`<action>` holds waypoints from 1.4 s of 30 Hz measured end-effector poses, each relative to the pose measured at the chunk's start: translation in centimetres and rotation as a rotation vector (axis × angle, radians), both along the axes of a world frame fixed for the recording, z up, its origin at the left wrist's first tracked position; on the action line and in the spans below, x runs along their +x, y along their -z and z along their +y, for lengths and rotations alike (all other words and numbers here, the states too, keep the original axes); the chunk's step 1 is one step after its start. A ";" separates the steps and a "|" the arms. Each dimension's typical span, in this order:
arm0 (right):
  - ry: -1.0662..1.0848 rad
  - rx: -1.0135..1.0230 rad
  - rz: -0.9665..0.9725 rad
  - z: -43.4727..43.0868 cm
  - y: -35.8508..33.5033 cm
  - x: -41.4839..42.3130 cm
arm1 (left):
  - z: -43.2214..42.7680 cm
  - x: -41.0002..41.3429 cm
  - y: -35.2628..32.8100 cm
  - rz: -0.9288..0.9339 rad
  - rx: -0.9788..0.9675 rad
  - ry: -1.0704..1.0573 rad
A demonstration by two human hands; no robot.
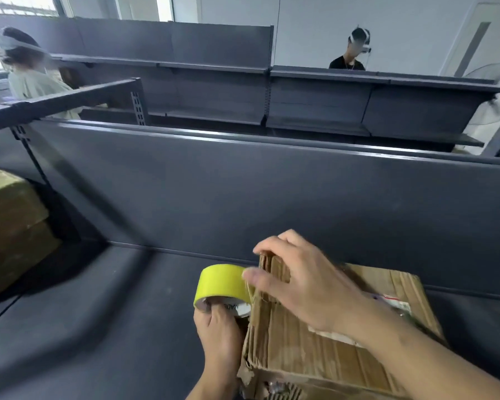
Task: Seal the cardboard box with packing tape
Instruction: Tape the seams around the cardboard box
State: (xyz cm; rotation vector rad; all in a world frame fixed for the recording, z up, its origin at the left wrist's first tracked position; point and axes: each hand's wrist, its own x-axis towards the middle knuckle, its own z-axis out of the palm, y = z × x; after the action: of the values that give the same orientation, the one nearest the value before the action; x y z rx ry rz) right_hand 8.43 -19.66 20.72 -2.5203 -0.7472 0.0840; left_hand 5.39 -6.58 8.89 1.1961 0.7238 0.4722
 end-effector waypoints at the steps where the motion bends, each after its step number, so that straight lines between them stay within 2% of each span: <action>1: 0.083 0.090 -0.015 0.0 0.5 0.5 | -0.2 -0.2 -0.3 -0.027 0.005 0.004; 6: 0.242 -0.028 0.137 0.1 0.9 2.0 | 1.0 -0.8 -0.7 -0.179 0.034 0.039; 10: 0.281 0.062 0.075 0.5 1.3 2.1 | 2.3 -1.4 -1.0 -0.210 0.083 0.097; 15: 0.314 0.205 -0.032 -0.8 0.7 2.0 | 1.9 -1.9 -2.8 -0.258 0.272 0.113; 18: 0.291 0.410 -0.053 -1.7 -0.6 2.2 | 1.3 -2.3 -5.8 -0.399 0.427 0.108; 23: 0.192 1.006 0.115 -3.3 -1.7 2.8 | 0.5 -2.4 -12.1 -0.598 0.664 0.289; 28: 0.300 1.218 0.319 -4.8 0.0 3.3 | -1.4 0.1 -14.2 -0.517 0.639 0.512; 33: 0.433 1.167 0.466 -8.8 0.2 3.0 | -4.4 1.7 -14.7 -0.399 0.725 0.609; 37: 0.444 1.076 0.591 -11.2 0.4 2.4 | -7.2 2.3 -14.8 -0.456 0.782 0.689; 42: 0.412 0.952 0.528 -12.3 1.1 2.8 | -8.7 3.0 -14.7 -0.476 0.773 0.796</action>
State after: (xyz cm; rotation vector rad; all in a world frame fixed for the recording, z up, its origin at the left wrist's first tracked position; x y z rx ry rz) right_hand 11.23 -31.95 19.62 -1.5718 0.0002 0.1869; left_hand 8.40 -15.29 23.58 1.8649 -0.4149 0.3341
